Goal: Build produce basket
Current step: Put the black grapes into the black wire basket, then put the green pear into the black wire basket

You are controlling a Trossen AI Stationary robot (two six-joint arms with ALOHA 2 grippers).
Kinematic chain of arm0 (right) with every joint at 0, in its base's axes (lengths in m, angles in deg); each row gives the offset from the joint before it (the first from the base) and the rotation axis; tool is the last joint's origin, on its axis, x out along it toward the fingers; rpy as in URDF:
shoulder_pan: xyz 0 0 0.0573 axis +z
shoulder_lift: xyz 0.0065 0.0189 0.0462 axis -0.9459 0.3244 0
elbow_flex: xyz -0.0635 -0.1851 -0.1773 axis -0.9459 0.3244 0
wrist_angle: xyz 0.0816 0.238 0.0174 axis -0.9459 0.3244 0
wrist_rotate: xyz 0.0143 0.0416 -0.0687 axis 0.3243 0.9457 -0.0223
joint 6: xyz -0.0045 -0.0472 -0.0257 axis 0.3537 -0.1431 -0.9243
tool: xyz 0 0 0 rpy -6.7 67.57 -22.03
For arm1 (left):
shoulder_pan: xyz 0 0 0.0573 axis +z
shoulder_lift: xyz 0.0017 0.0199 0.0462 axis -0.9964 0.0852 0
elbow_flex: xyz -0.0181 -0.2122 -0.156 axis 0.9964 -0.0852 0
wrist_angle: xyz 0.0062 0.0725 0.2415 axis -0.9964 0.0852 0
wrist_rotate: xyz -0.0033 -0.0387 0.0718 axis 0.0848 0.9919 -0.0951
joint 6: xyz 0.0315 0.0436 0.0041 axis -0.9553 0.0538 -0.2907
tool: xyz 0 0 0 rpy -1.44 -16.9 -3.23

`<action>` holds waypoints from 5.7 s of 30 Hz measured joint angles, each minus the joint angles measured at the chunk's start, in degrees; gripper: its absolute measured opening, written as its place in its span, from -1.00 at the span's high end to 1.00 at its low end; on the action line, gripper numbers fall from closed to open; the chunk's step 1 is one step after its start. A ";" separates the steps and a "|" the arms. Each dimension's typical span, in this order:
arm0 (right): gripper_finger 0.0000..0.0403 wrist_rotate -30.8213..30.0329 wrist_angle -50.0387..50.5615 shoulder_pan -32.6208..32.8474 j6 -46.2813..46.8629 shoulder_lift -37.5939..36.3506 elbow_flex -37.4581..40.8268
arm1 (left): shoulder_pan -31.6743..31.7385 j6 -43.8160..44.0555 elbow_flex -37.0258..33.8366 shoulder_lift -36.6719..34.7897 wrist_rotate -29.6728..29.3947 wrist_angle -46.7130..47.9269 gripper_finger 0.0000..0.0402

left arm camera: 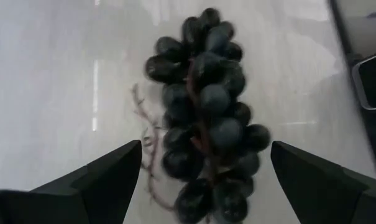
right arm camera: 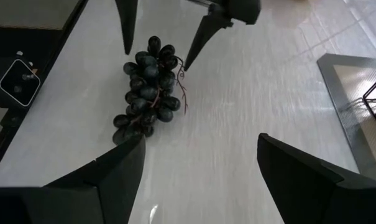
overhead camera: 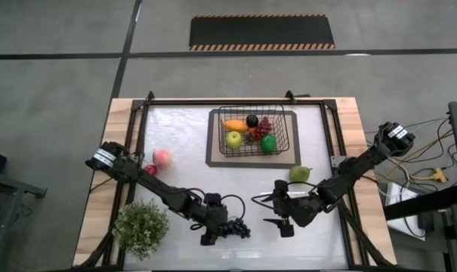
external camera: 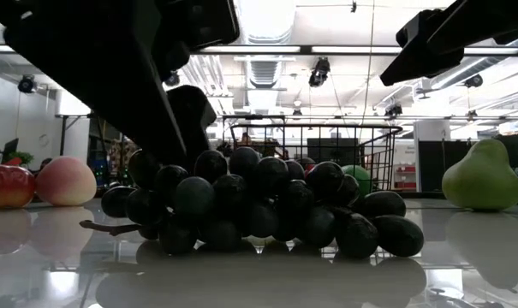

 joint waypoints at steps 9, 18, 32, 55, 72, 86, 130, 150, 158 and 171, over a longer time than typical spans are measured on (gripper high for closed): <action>-0.46 -0.02 -0.24 0.00 -0.02 0.02 0.09 | 0.14 0.07 -1.38 0.31 0.52 -2.17 -0.49; -0.45 -0.02 -0.42 0.00 -0.02 0.02 0.09 | 0.24 0.00 -1.42 0.27 0.52 -2.12 -0.04; -0.44 -0.02 -0.44 0.00 -0.05 0.02 0.09 | 0.33 -0.41 -1.55 -1.60 0.47 -0.87 0.49; -0.42 0.00 -0.44 0.00 0.23 0.02 0.09 | 0.33 -1.52 -1.20 -3.06 -0.15 -0.92 0.80; -0.41 -0.09 -0.78 0.02 -4.73 -2.86 0.20 | 1.43 -19.99 0.61 -16.06 -8.02 -7.29 0.80; -0.40 -1.44 7.18 0.94 -3.76 -10.93 0.80 | 13.64 -34.32 4.83 -18.88 -9.64 -5.96 0.94; -0.42 -6.12 10.78 2.25 -4.50 -17.59 1.86 | 35.35 -37.31 2.82 -9.66 -11.44 -11.03 0.99; -0.48 -7.69 10.71 2.23 -2.45 -17.59 1.86 | 35.47 -35.91 2.80 -9.33 -11.36 -7.03 0.38; -0.48 -9.49 11.16 2.23 4.78 -17.59 1.86 | 34.77 -36.00 2.86 -11.61 -11.35 -6.94 0.33; -0.35 -7.07 27.82 2.10 43.38 -18.10 -0.12 | 26.02 -42.47 2.86 -19.86 -11.28 -9.12 0.33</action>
